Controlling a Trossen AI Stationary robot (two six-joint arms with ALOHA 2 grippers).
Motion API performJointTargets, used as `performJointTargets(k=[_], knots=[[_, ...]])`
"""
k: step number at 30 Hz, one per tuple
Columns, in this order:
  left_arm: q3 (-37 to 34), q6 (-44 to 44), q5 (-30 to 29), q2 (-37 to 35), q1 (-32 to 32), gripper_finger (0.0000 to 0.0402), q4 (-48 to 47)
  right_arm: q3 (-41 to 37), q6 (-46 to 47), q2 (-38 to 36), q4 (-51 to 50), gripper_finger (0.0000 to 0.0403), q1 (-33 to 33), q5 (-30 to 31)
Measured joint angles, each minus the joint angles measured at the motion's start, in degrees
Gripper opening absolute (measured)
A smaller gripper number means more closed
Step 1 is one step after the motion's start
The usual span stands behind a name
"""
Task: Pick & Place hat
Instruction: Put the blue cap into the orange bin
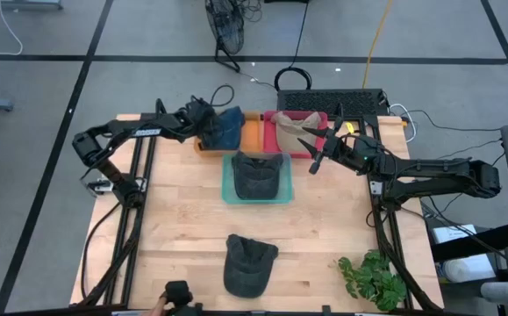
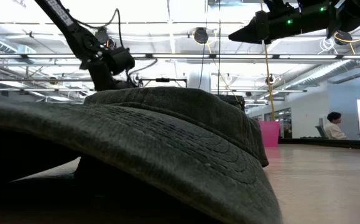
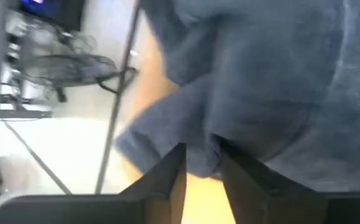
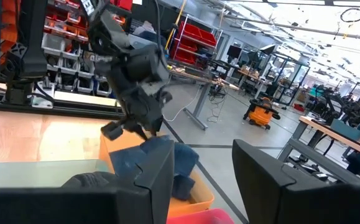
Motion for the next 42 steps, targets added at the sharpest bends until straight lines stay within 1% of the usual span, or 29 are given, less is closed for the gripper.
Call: performJointTargets(k=[6, 12, 14, 16, 17, 18, 21, 23, 26, 31, 33, 37, 39, 42], knots=[[0.00, -1.06, 0.31, -8.57, -1.37, 0.0138, 0.20, 0.00, 0.00, 0.00, 0.02, 0.0141, -0.01, 0.00], [0.06, -2.41, 0.91, -16.39, -3.70, 0.0149, 1.50, 0.00, 0.00, 0.00, 0.00, 0.0141, 0.00, 0.00], [0.06, -4.48, 3.87, -18.05, -4.45, 0.0149, 4.48, 0.00, -0.01, 0.00, 0.02, 0.0141, 0.00, 0.00], [0.06, -8.08, 9.29, -18.44, -4.59, 0.0150, 8.34, 0.00, -0.02, 0.00, 0.04, 0.0141, 0.01, 0.00], [0.06, -9.40, 11.39, -18.28, -4.63, 0.0150, 10.21, 0.00, 0.00, 0.00, 0.10, 0.0141, 0.01, 0.00], [0.08, -10.19, 12.23, -17.60, -4.63, 0.0150, 11.92, 0.00, -0.02, 0.01, 0.30, 0.0141, 0.01, 0.00], [0.13, -11.82, 10.21, -13.54, -3.91, 0.0150, 16.62, 0.00, 0.00, 0.02, 0.91, 0.0141, 0.01, -0.04], [0.11, -14.27, 9.99, -10.10, -2.56, 0.0150, 19.46, 0.00, 0.21, 0.01, 0.96, 0.0141, 0.05, -0.22], [0.10, -17.06, 12.58, -4.78, -0.69, 0.0150, 23.10, 0.00, 0.23, 0.00, 0.96, 0.0141, 0.05, -0.26], [0.06, -16.85, 13.70, 2.10, 1.48, 0.0150, 29.08, 0.00, -0.15, 0.01, 0.91, 0.0141, 0.02, -0.26], [0.06, -17.82, 16.53, 4.11, 2.24, 0.0150, 30.46, 0.00, -0.40, 0.01, 0.90, 0.0141, -0.10, -0.19], [0.06, -18.46, 24.55, 6.10, 2.53, 0.0150, 28.43, 0.00, -0.90, 0.00, 0.90, 0.0141, -0.10, 0.02], [0.08, -18.46, 26.45, 6.31, 2.27, 0.0150, 26.09, 0.00, -0.81, 0.01, 0.90, 0.0141, -0.10, 0.02], [0.10, -18.27, 26.65, 6.31, 2.08, 0.0149, 22.30, 0.00, -0.61, 0.00, 0.87, 0.0141, -0.10, 0.02]])
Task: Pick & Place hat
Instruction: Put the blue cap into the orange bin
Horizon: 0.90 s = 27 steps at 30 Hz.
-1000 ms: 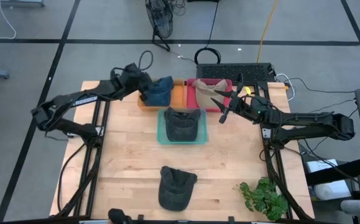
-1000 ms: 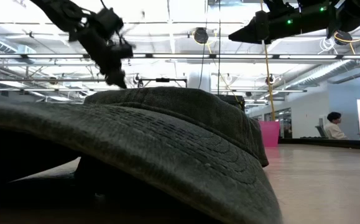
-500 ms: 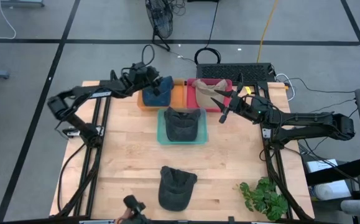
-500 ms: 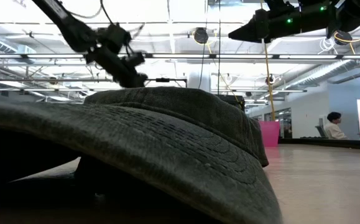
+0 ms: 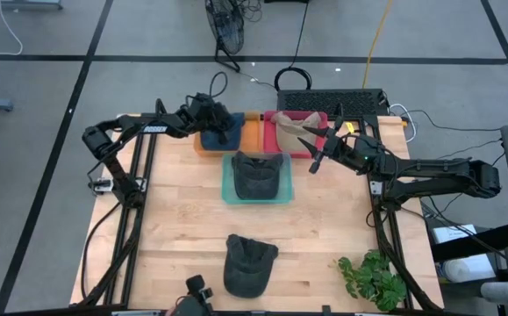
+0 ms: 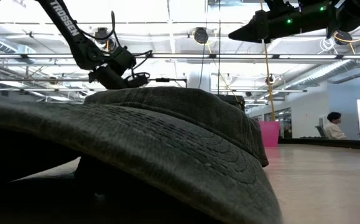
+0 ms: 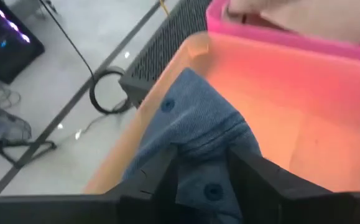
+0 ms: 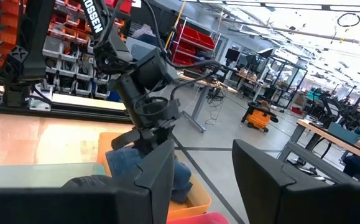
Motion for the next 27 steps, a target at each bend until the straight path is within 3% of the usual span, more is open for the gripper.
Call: performJointTargets(k=[11, 17, 27], knots=[[0.00, -0.63, -13.73, 0.04, 0.90, 0.0149, 1.04, 0.00, 1.22, 0.06, 0.00, 0.0141, 0.00, -0.02], [0.00, -3.29, -12.43, 0.07, 2.89, 0.0149, 0.95, 0.00, 1.20, 0.48, 0.08, 0.0141, 0.00, -0.02], [0.00, -3.45, -1.79, 0.07, 3.76, 0.0149, -5.22, 0.00, 1.14, 0.87, 0.31, 0.0141, 0.00, -0.02]])
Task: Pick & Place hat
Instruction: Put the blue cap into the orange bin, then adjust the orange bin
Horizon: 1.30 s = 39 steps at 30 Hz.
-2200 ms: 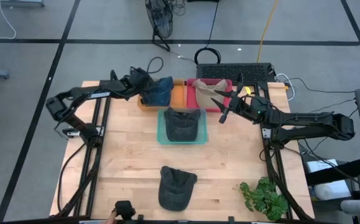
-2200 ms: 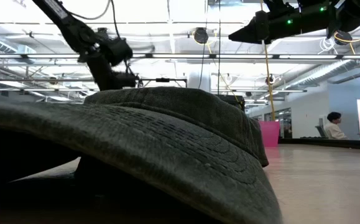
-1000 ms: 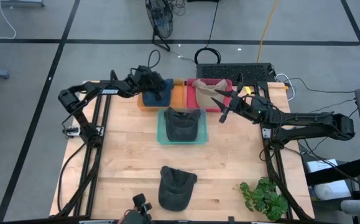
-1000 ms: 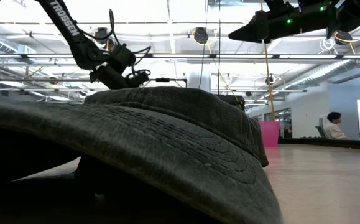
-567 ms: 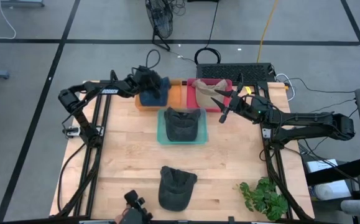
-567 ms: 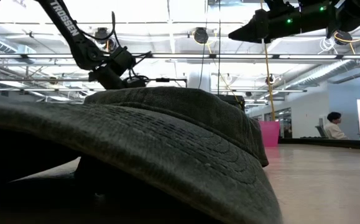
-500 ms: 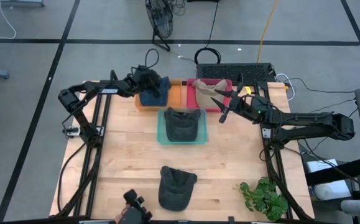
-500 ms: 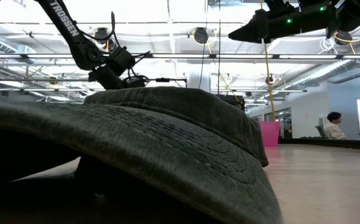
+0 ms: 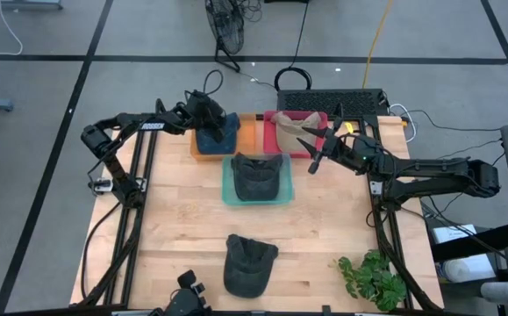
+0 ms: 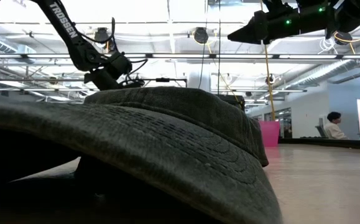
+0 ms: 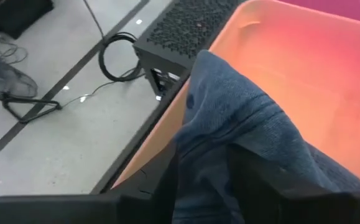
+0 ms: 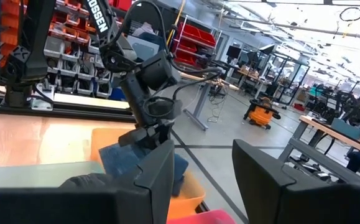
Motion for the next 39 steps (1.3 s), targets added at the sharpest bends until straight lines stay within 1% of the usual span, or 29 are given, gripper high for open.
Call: performJointTargets(k=[5, 8, 10, 14, 15, 19, 25, 28, 31, 34, 37, 39], knots=[[0.00, 2.04, 1.19, 0.00, -0.65, 0.0149, -1.86, 0.00, 0.00, 0.00, 0.02, 0.0141, 0.00, 0.00], [0.00, 2.67, 0.92, 0.16, -0.65, 0.0149, -2.03, 0.00, 0.14, 0.00, 0.00, 0.0141, 0.00, 0.00], [0.00, 3.80, -1.26, 0.91, -0.66, 0.0149, -1.39, 0.00, 0.34, 0.00, 0.01, 0.0141, 0.00, 0.00], [-0.03, 6.53, -8.16, 0.91, -0.68, 0.0149, -0.06, 0.00, 0.33, 0.00, -0.06, 0.0141, 0.00, 0.00], [-0.09, 6.69, -9.23, 0.41, -0.69, 0.0149, -0.04, 0.00, 0.33, 0.00, -0.07, 0.0141, 0.00, 0.00], [0.00, 6.71, -9.20, -3.61, -0.77, 0.0150, 1.53, 0.00, -0.55, 0.00, -0.29, 0.0141, 0.00, 0.02], [-0.10, 6.15, -9.00, -10.62, -1.95, 0.0150, -3.37, 0.00, -0.70, 0.00, -0.31, 0.0141, 0.00, 0.03], [-0.09, 2.89, -8.77, -14.37, -3.16, 0.0150, -6.58, 0.00, -0.61, 0.00, -0.31, 0.0141, 0.00, 0.02], [-0.02, 0.09, -4.68, -17.55, -5.21, 0.0149, -11.90, 0.00, -0.59, 0.00, -0.33, 0.0141, 0.08, 0.02], [-0.02, 0.92, -2.43, -18.51, -7.98, 0.0149, -21.76, 0.00, -0.59, 0.00, -0.33, 0.0141, 0.07, 0.02], [-0.04, 3.79, -2.71, -18.49, -10.37, 0.0150, -30.27, 0.00, -0.57, 0.00, -0.31, 0.0141, 0.07, 0.02], [-0.04, 4.63, -3.27, -18.47, -11.67, 0.0149, -34.07, 0.00, -0.57, 0.00, -0.31, 0.0141, 0.07, 0.02]])
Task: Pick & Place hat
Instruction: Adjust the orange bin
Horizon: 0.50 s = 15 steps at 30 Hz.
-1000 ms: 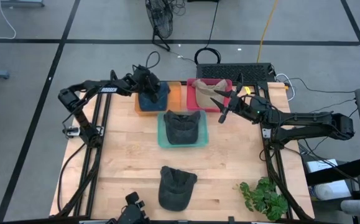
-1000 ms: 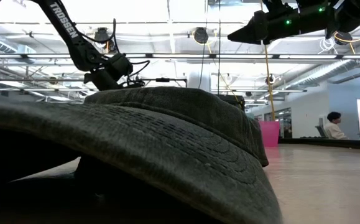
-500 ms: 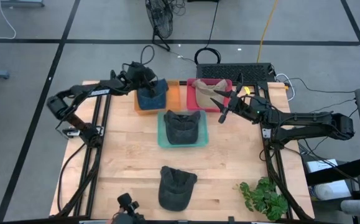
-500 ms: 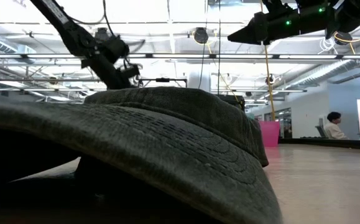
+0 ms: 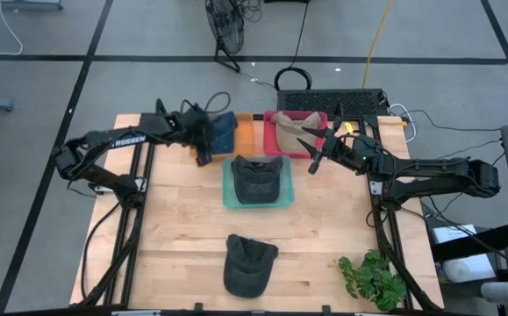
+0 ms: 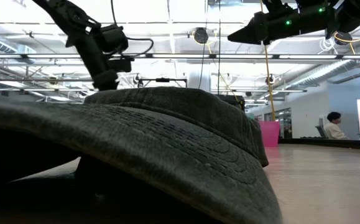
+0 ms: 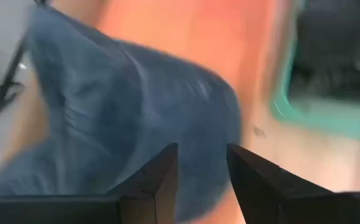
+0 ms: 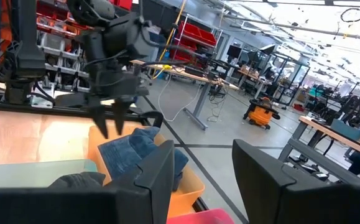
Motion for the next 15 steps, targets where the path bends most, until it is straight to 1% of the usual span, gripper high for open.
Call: performJointTargets(k=[10, 15], knots=[[0.00, -2.02, 0.14, 0.01, -7.10, 0.0149, -6.57, 0.00, 0.23, 0.00, -0.02, 0.0141, 0.02, -0.01], [-0.04, -1.90, -1.33, 0.01, -9.71, 0.0149, -6.71, 0.00, 0.41, 0.00, -0.01, 0.0141, 0.02, -0.02]])
